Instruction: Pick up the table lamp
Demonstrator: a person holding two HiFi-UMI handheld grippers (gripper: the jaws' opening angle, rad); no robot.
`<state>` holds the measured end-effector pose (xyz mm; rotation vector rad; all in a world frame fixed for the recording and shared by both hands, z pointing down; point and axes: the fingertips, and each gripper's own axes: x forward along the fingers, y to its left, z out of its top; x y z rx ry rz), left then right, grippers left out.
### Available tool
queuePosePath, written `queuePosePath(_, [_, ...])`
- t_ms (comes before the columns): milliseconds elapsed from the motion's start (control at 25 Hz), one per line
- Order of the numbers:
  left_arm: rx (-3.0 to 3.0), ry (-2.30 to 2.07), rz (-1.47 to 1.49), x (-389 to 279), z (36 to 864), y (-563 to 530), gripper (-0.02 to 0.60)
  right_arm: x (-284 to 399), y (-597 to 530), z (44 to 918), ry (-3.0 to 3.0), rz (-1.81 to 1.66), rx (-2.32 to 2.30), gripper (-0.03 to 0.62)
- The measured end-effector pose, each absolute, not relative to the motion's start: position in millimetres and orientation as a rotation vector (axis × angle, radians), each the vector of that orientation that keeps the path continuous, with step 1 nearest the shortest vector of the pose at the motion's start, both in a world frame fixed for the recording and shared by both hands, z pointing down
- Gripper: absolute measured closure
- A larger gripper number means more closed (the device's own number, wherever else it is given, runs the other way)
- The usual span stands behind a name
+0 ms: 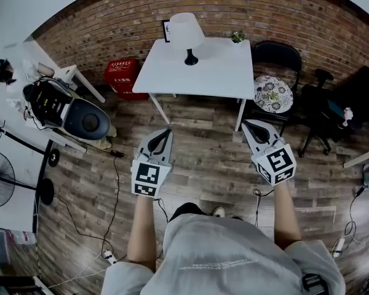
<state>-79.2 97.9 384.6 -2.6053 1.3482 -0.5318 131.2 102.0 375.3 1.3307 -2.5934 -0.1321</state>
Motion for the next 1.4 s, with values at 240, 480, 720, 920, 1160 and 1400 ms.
queuePosePath(240, [-2.607,1.387,-0.534,-84,392,109,0.572,133,111,380,-2.639,-0.115,1.318,0.594])
queuePosePath(480, [-2.611,1.389,-0.530,-88,400,88,0.572,130,89,382,-2.678,-0.071,1.335,0.594])
queuePosePath(720, [-2.658,1.390,-0.514,-105,410,30,0.572,116,35,386,-2.666,-0.056,1.361,0.592])
queuePosePath(920, [-2.673,1.366,-0.492,-129,415,-44,0.572,96,-29,383,-2.634,-0.059,1.413,0.592])
queuePosePath(1160, [-2.714,1.302,-0.463,-155,408,-133,0.572,62,-103,378,-2.580,-0.053,1.463,0.592])
queuePosePath(1400, [-2.756,1.195,-0.442,-164,398,-209,0.572,43,-164,366,-2.515,-0.081,1.537,0.592])
